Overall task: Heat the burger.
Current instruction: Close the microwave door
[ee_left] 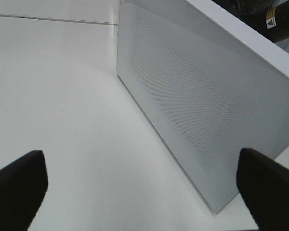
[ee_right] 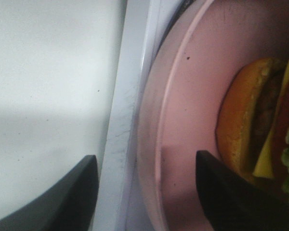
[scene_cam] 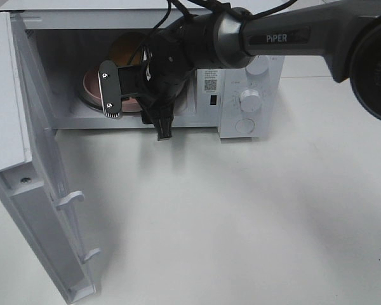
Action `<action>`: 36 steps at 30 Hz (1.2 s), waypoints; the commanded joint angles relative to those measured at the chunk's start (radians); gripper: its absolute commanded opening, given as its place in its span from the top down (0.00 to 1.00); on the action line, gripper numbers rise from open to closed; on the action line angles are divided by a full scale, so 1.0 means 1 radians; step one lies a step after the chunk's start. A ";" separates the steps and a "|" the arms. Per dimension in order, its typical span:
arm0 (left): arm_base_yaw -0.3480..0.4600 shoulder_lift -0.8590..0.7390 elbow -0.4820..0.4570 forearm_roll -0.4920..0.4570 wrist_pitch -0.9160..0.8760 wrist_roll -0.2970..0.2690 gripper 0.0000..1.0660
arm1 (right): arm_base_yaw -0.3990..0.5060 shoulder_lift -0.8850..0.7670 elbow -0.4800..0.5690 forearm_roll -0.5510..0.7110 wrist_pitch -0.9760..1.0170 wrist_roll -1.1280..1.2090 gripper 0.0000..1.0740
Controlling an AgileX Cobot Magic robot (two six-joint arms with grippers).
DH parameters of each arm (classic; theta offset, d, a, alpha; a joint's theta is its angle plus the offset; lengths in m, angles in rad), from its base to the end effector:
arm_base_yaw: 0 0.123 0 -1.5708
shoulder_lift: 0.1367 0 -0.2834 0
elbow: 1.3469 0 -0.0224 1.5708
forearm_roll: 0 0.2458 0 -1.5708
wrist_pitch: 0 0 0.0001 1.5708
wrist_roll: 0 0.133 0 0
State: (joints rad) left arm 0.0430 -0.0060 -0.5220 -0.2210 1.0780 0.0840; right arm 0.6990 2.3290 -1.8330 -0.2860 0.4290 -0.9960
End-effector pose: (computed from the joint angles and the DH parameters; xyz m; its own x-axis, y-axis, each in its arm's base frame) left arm 0.0252 -0.0246 0.2629 -0.4396 -0.0404 -0.8973 0.1218 0.9871 -0.1041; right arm 0.4275 0.3389 0.1263 0.3767 -0.9174 -0.1281 -0.7118 -0.1982 -0.6739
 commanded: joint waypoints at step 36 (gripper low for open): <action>0.003 -0.018 0.005 0.000 -0.010 0.001 0.06 | 0.004 -0.431 0.614 -0.056 -0.294 0.082 0.32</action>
State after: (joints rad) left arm 0.0430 -0.0060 -0.5220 -0.2210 1.0780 0.0840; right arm 0.7020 1.9280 -1.2390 -0.3390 0.1540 -0.9380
